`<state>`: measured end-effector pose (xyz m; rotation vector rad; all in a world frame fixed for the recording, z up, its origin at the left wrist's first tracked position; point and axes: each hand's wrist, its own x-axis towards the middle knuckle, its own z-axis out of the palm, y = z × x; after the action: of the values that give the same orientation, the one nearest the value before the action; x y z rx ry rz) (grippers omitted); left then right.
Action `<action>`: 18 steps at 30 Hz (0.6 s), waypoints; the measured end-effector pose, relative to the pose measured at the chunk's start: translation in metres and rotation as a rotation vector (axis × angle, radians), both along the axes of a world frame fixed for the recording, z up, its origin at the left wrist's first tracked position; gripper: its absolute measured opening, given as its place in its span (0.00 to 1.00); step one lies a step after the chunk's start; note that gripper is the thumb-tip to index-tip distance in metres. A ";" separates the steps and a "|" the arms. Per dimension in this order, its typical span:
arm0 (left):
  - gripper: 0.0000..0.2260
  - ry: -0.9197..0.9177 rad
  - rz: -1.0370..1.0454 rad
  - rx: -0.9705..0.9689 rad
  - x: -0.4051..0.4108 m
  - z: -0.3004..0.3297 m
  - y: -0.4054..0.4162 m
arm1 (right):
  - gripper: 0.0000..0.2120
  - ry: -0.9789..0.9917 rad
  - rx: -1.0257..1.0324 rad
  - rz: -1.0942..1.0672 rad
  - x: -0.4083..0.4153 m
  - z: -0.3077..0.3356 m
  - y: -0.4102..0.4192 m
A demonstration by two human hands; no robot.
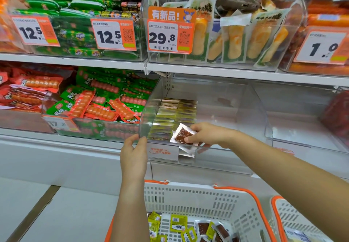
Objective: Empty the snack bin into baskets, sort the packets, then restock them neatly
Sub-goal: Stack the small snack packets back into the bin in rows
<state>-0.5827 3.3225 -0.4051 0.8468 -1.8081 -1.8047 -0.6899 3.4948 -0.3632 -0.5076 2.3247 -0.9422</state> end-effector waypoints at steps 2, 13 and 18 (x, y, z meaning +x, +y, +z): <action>0.08 -0.001 0.004 -0.002 0.001 0.000 -0.001 | 0.02 0.023 0.015 -0.011 -0.003 -0.001 0.002; 0.14 -0.001 0.023 -0.009 -0.004 -0.003 0.004 | 0.08 0.187 0.119 0.040 0.003 -0.007 -0.006; 0.15 -0.015 0.023 -0.017 -0.006 -0.005 0.006 | 0.08 0.302 0.173 0.096 0.004 0.004 -0.003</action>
<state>-0.5884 3.3288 -0.4105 0.8739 -1.8131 -1.7704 -0.6862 3.4920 -0.3587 -0.7236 2.5941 -0.6471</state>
